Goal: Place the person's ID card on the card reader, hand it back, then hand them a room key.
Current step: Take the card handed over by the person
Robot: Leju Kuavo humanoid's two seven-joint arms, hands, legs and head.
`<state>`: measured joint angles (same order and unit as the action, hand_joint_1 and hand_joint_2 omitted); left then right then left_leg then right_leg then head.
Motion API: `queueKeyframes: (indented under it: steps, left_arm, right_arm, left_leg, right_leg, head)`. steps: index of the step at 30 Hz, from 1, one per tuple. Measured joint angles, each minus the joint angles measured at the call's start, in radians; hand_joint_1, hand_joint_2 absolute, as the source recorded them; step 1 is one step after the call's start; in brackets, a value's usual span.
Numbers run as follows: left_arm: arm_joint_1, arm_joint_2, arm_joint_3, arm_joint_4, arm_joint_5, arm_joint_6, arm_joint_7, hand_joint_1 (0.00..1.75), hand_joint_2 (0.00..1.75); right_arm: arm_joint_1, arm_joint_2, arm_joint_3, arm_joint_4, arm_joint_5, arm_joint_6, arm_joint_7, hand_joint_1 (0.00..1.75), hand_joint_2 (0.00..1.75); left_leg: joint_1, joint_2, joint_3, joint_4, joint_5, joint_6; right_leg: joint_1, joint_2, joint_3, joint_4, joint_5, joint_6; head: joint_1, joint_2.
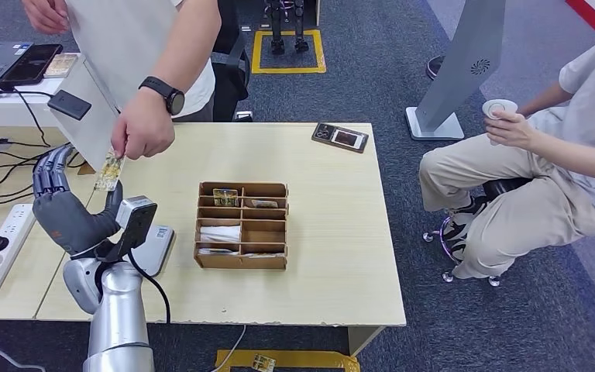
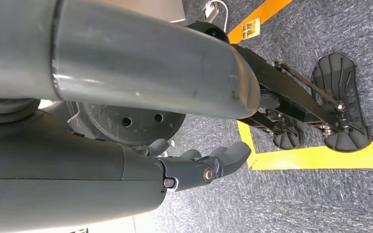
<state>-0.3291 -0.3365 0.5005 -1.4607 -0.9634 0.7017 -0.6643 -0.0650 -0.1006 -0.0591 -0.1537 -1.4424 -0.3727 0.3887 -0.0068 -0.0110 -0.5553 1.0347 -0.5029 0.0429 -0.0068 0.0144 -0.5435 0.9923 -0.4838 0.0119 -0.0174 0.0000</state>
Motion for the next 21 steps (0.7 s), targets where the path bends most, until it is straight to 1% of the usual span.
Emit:
queueKeyframes:
  steps: [21]
  left_arm:
    - [0.001,0.000,0.000,0.000,0.029,0.000,-0.021,1.75,1.75]
  right_arm:
    - [0.000,0.003,-0.001,-0.001,0.000,-0.012,-0.006,0.00,0.00]
  left_leg:
    - [0.000,0.000,0.000,0.000,0.000,0.000]
  right_leg:
    - [0.000,0.000,0.000,0.000,0.000,0.000]
  head:
    - [0.000,0.000]
